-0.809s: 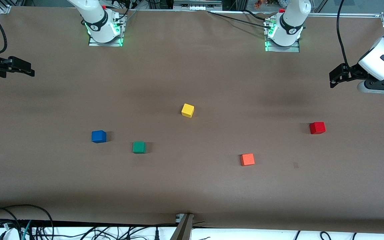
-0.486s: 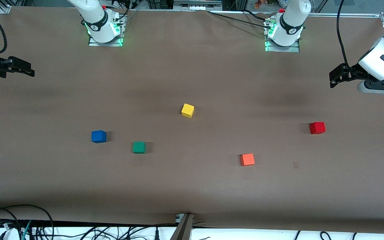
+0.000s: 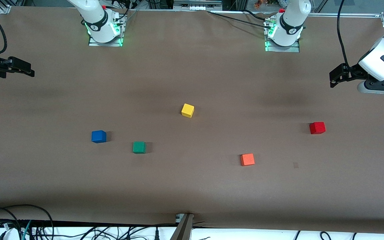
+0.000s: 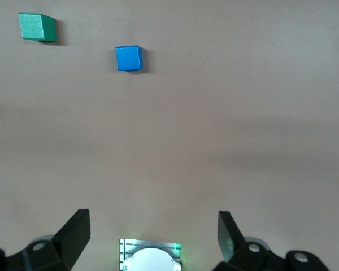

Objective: Pass red block to right arm, stack on blue
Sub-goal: 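Move the left gripper toward the red cube, then lower the left gripper over the red cube and close on it, then lift the red cube with the left gripper while the right gripper approaches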

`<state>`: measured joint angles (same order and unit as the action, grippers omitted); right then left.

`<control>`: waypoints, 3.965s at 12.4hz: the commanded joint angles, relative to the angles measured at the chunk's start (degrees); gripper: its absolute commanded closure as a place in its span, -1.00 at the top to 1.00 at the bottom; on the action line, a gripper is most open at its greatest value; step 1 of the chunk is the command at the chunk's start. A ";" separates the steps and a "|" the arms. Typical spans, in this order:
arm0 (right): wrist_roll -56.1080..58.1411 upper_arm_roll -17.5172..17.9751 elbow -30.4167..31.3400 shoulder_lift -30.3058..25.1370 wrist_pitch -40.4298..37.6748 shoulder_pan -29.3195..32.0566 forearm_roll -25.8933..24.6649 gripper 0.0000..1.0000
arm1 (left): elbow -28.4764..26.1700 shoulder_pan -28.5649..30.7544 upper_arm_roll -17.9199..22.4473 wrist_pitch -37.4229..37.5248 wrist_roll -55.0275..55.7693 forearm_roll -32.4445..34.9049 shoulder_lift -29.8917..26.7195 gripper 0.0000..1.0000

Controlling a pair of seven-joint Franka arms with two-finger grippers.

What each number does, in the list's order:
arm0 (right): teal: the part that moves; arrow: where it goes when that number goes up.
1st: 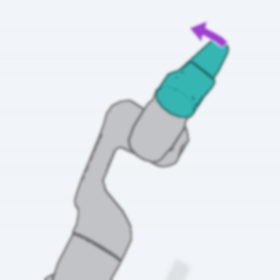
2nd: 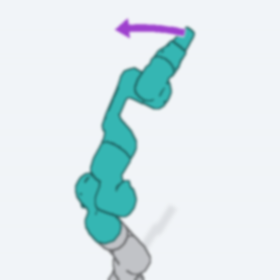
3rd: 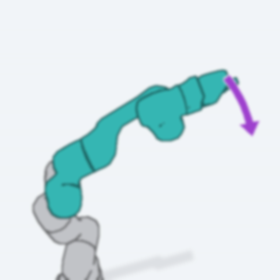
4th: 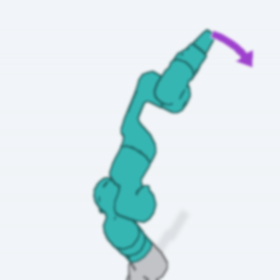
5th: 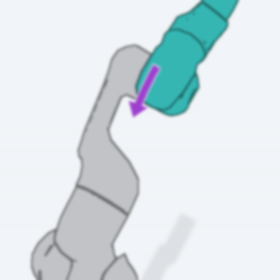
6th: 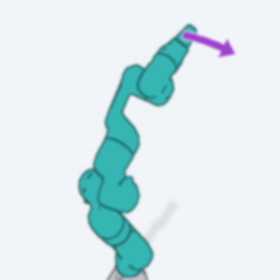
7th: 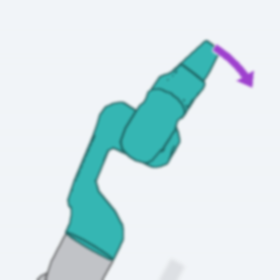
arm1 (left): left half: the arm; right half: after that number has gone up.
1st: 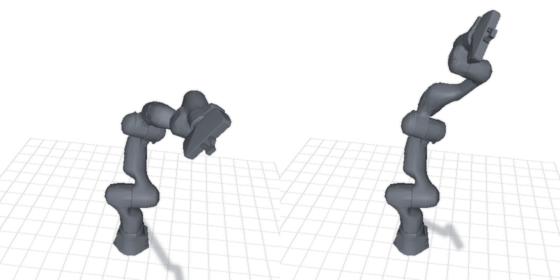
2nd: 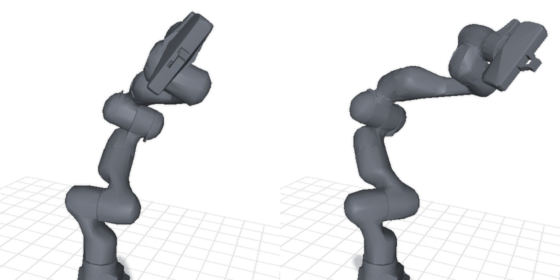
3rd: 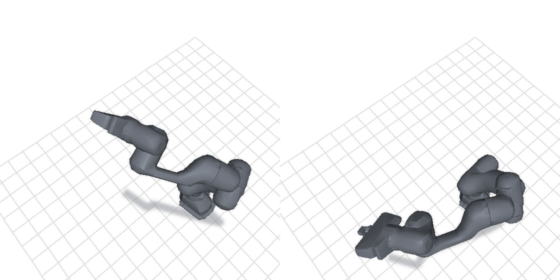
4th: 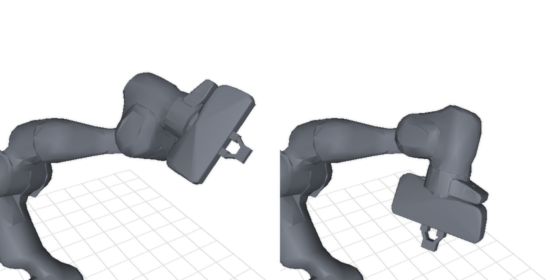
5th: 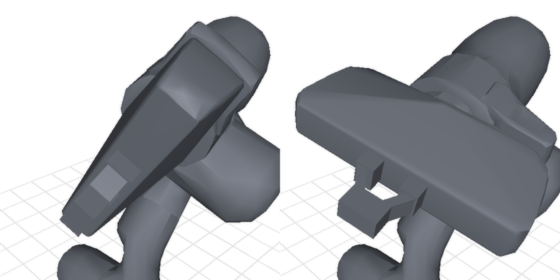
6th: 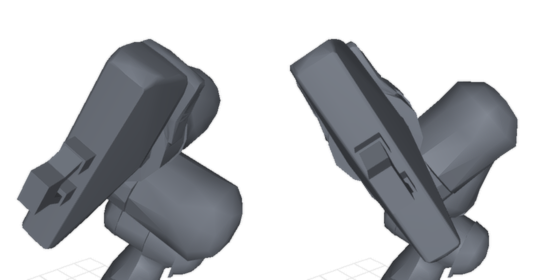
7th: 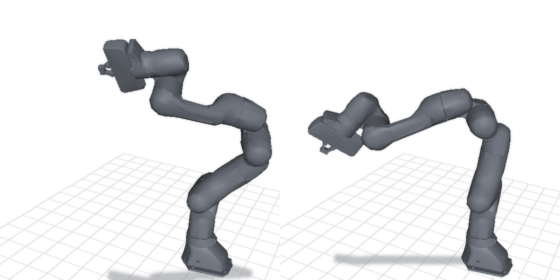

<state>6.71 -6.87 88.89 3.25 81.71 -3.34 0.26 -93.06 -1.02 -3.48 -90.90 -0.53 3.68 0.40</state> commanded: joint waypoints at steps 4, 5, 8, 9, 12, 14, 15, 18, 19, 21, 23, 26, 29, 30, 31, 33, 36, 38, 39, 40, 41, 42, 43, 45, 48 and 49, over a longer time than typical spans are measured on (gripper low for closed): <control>0.32 0.71 -1.27 0.44 -0.41 0.35 -0.53 1.00 | 2.27 -0.38 0.49 2.39 -1.31 -0.43 1.62 1.00; 0.32 0.71 -1.27 0.44 -0.41 0.35 -0.53 1.00 | 2.27 -0.30 0.66 2.39 -1.32 -0.42 1.79 1.00; 0.32 0.63 -1.35 0.44 -0.41 0.79 -0.53 1.00 | 2.19 1.72 0.84 2.39 -1.32 -0.42 4.25 1.00; 0.24 0.63 -1.35 0.44 -0.41 0.79 -0.53 1.00 | 2.10 3.73 0.75 2.39 -1.49 -0.42 6.08 1.00; 0.24 0.63 -1.35 0.44 -0.41 0.79 -0.53 1.00 | 0.18 7.07 0.84 -3.29 -1.75 -0.34 13.11 1.00; 0.32 0.54 -1.35 0.79 -0.41 0.88 -0.53 1.00 | -5.00 10.32 0.75 -13.21 -1.84 -0.34 16.63 1.00; 0.32 0.45 -1.62 0.88 -0.41 0.88 -0.53 1.00 | -7.28 11.64 0.75 -17.61 -2.36 -0.34 18.13 1.00; 0.32 0.36 -2.06 1.15 -0.41 0.88 -0.53 1.00 | -14.31 13.23 0.75 -32.46 -3.16 -0.42 22.26 1.00; 0.32 0.19 -2.06 1.23 -0.41 0.88 -0.53 1.00 | -17.21 13.24 0.75 -37.55 -3.16 -0.42 22.54 1.00; 0.41 0.10 -2.15 1.58 -0.41 0.88 -0.53 1.00 | -21.62 13.06 0.66 -46.35 -3.33 -0.42 24.28 1.00; 0.50 0.10 -2.50 1.94 -0.41 0.88 -0.44 1.00 | -23.74 12.98 0.66 -50.76 -4.21 0.10 26.40 1.00; 0.50 0.10 -2.85 2.11 -0.15 0.88 -0.53 1.00 | -23.74 13.32 0.66 -51.22 -7.90 0.28 29.04 1.00; 0.59 0.10 -2.85 2.47 -0.06 0.79 -0.62 1.00 | -23.92 13.68 0.58 -50.96 -7.82 0.10 29.48 0.26; 0.59 0.10 -2.85 2.47 0.03 0.79 -0.53 1.00 | -23.83 13.85 0.58 -50.70 -8.08 0.10 29.66 -0.34; 0.59 0.10 -2.85 2.47 0.11 0.79 -0.44 1.00 | -23.74 14.03 0.58 -50.44 -8.26 0.19 29.57 -0.82; 0.50 0.10 -2.85 2.55 0.38 0.71 -0.44 1.00 | -23.57 14.03 0.40 -50.26 -8.96 0.10 29.22 -1.00; -0.11 0.10 -2.85 4.22 1.08 0.36 0.09 1.00 | -22.08 14.38 -0.21 -46.41 -16.66 -1.12 26.24 -1.00; -0.03 0.27 -2.85 4.75 1.61 0.00 -0.26 1.00 | -18.92 14.47 -1.78 -42.02 -23.25 -4.54 24.57 -1.00; -0.03 0.45 -2.76 4.92 1.52 -0.08 -0.09 1.00 | -16.73 14.47 -2.23 -39.04 -26.33 -7.69 24.47 -1.00; 0.14 0.45 -2.76 5.10 1.00 -0.09 0.09 1.00 | -14.88 14.47 -2.32 -35.79 -29.93 -12.33 24.56 -0.95; 0.41 0.45 -2.76 5.19 0.91 0.00 0.26 1.00 | -14.08 14.12 -2.50 -34.19 -34.40 -17.51 24.65 -0.95; 0.50 0.45 -2.76 5.36 0.91 0.00 0.26 1.00 | -13.29 14.21 -3.02 -33.65 -38.89 -21.04 24.56 -0.95; 0.58 0.45 -2.76 6.15 0.82 0.00 0.26 1.00 | -12.07 14.38 -4.42 -31.56 -42.76 -23.08 24.30 -0.95; 0.59 0.80 -2.85 7.12 1.08 -0.78 0.26 1.00 | -10.83 14.47 -6.54 -27.51 -48.83 -30.28 23.24 -0.95; -0.38 0.89 -2.85 9.66 1.52 -1.58 6.11 1.00 | -8.98 14.47 -10.84 -27.41 -65.86 -39.41 23.50 -0.94; -0.38 0.80 -2.85 11.15 1.52 -1.58 11.81 1.00 | -9.15 14.38 -12.76 -27.41 -71.48 -43.80 23.68 -0.94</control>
<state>6.65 -5.98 87.59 11.67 83.66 -4.90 5.85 -102.44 12.83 -13.76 -119.58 -62.57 -34.18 24.44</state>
